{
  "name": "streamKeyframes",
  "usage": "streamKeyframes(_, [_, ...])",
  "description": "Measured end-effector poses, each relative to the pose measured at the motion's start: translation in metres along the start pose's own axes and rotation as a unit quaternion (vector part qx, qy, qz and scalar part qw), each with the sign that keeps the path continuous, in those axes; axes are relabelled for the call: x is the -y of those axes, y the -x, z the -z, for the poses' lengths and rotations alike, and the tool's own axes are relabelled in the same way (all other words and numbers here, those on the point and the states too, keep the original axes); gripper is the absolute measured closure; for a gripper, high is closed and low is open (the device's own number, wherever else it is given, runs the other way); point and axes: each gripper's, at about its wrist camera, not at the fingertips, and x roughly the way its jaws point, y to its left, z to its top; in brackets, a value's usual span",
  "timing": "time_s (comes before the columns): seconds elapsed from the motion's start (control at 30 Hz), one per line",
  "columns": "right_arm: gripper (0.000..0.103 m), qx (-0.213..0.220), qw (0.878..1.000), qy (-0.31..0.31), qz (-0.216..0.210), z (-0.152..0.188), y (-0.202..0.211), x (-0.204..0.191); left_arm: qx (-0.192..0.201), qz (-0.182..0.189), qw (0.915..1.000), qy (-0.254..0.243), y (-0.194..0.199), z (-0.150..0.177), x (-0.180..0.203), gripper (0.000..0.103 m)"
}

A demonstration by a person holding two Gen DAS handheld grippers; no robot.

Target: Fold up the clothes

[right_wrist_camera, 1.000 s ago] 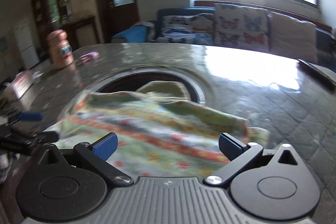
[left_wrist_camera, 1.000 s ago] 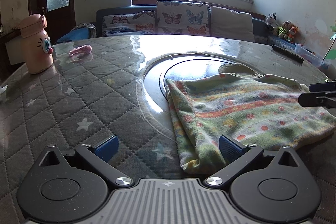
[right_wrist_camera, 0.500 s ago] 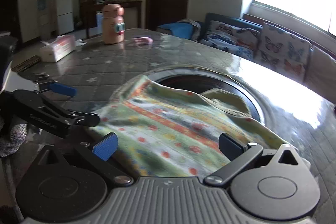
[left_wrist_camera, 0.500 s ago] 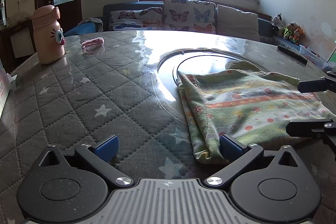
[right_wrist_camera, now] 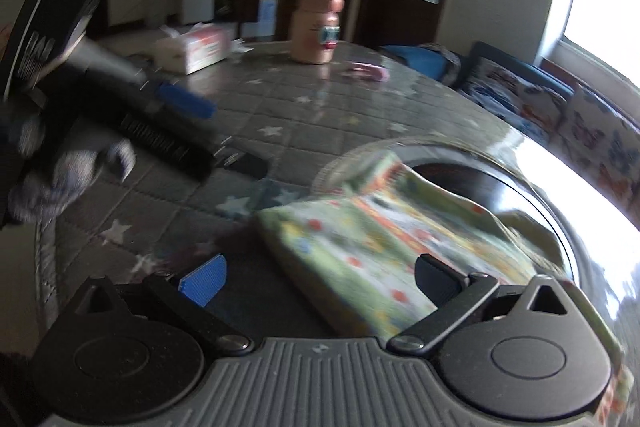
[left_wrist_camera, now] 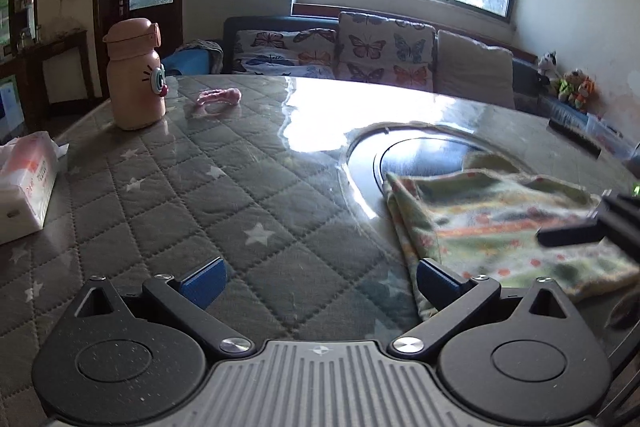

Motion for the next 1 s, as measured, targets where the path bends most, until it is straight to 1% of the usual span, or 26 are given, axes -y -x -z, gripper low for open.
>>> streamKeyframes(0.03, [0.007, -0.002, 1.000, 0.012, -0.002, -0.002, -0.003, -0.006, 0.000, 0.005, 1.0000, 0.006, 0.000, -0.003, -0.002, 0.001])
streamKeyframes(0.07, [0.009, -0.003, 1.000, 0.021, -0.002, -0.004, -0.006, -0.010, -0.002, 0.011, 0.9999, 0.012, -0.002, -0.006, -0.003, 0.003])
streamKeyframes(0.1, [0.013, -0.005, 1.000, 0.026, -0.001, -0.005, -0.007, -0.012, -0.005, 0.020, 0.9996, 0.018, -0.004, -0.009, -0.004, 0.008])
streamKeyframes(0.13, [0.019, -0.007, 0.999, 0.032, 0.000, -0.006, -0.009, -0.015, -0.009, 0.028, 0.9992, 0.025, -0.006, -0.011, -0.004, 0.009])
streamKeyframes(0.2, [0.028, -0.010, 0.999, 0.042, 0.003, -0.008, -0.012, -0.020, -0.017, 0.043, 0.9983, 0.037, -0.011, -0.016, -0.004, 0.015])
streamKeyframes(0.3, [0.050, -0.015, 0.998, 0.058, 0.006, -0.010, -0.017, -0.028, -0.025, 0.067, 0.9963, 0.047, -0.018, -0.022, -0.001, 0.019])
streamKeyframes(0.33, [0.054, -0.016, 0.998, 0.064, 0.007, -0.011, -0.018, -0.031, -0.029, 0.075, 0.9955, 0.050, -0.020, -0.024, 0.000, 0.019])
streamKeyframes(0.37, [0.055, -0.018, 0.997, 0.069, 0.008, -0.012, -0.020, -0.034, -0.033, 0.083, 0.9947, 0.052, -0.022, -0.026, 0.002, 0.019])
streamKeyframes(0.4, [0.065, -0.016, 0.998, 0.067, 0.008, -0.013, -0.019, -0.034, -0.039, 0.090, 0.9937, 0.055, -0.025, -0.027, 0.004, 0.019])
streamKeyframes(0.43, [0.078, -0.012, 0.998, 0.061, 0.008, -0.012, -0.017, -0.032, -0.044, 0.096, 0.9927, 0.059, -0.027, -0.028, 0.006, 0.019])
streamKeyframes(0.5, [0.087, -0.004, 0.999, 0.048, 0.008, -0.012, -0.011, -0.028, -0.054, 0.107, 0.9906, 0.065, -0.032, -0.030, 0.010, 0.019])
streamKeyframes(0.53, [0.091, 0.001, 0.999, 0.041, 0.007, -0.011, -0.009, -0.026, -0.057, 0.112, 0.9897, 0.068, -0.035, -0.030, 0.012, 0.019])
streamKeyframes(0.7, [0.095, 0.022, 1.000, 0.008, 0.006, -0.010, 0.004, -0.016, -0.078, 0.134, 0.9837, 0.091, -0.045, -0.035, 0.020, 0.019])
streamKeyframes(0.8, [0.096, 0.034, 0.999, -0.012, 0.006, -0.009, 0.012, -0.010, -0.093, 0.151, 0.9779, 0.111, -0.051, -0.038, 0.023, 0.019])
streamKeyframes(0.83, [0.096, 0.039, 0.999, -0.019, 0.005, -0.008, 0.015, -0.008, -0.100, 0.160, 0.9744, 0.122, -0.054, -0.039, 0.023, 0.020])
streamKeyframes(0.9, [0.097, 0.045, 0.999, -0.027, 0.005, -0.006, 0.020, -0.006, -0.111, 0.178, 0.9674, 0.142, -0.059, -0.040, 0.025, 0.026])
streamKeyframes(0.93, [0.097, 0.048, 0.998, -0.030, 0.005, -0.005, 0.023, -0.005, -0.116, 0.183, 0.9643, 0.152, -0.062, -0.039, 0.025, 0.028])
streamKeyframes(1.0, [0.097, 0.053, 0.998, -0.036, 0.005, -0.002, 0.029, -0.004, -0.127, 0.190, 0.9581, 0.173, -0.068, -0.037, 0.024, 0.038])
